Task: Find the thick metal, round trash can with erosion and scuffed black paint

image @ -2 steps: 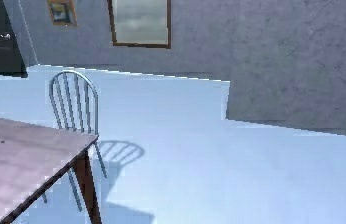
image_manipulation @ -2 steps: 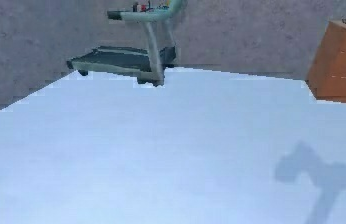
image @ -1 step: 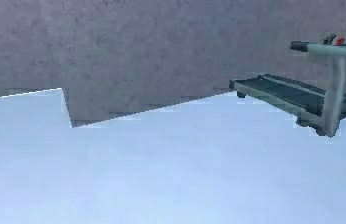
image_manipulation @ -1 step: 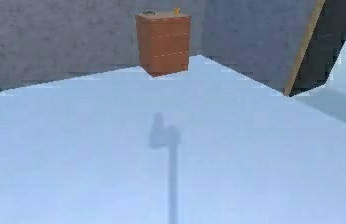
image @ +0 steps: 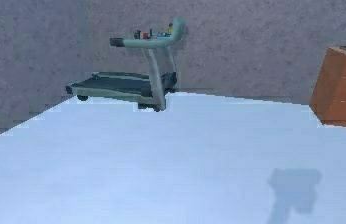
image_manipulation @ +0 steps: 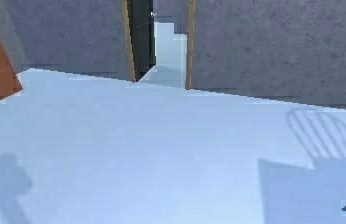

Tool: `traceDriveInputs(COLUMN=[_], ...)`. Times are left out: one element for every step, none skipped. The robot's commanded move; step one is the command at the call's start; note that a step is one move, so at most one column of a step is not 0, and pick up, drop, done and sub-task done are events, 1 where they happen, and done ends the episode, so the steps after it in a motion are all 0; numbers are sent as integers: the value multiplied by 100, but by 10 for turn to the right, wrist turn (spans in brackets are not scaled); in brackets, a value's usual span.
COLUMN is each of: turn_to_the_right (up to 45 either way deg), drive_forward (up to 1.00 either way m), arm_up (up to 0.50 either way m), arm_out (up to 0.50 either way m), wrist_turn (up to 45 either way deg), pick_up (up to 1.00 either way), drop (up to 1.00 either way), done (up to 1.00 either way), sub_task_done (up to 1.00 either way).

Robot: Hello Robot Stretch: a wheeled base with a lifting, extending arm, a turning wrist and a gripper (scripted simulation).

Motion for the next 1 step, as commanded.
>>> traceDriveInputs(turn_to_the_right=[150], drive_forward=[0], arm_up=[0], arm_out=[0], wrist_turn=[0], pick_up=[0], drop=[0], done=[0], sub_task_done=[0])
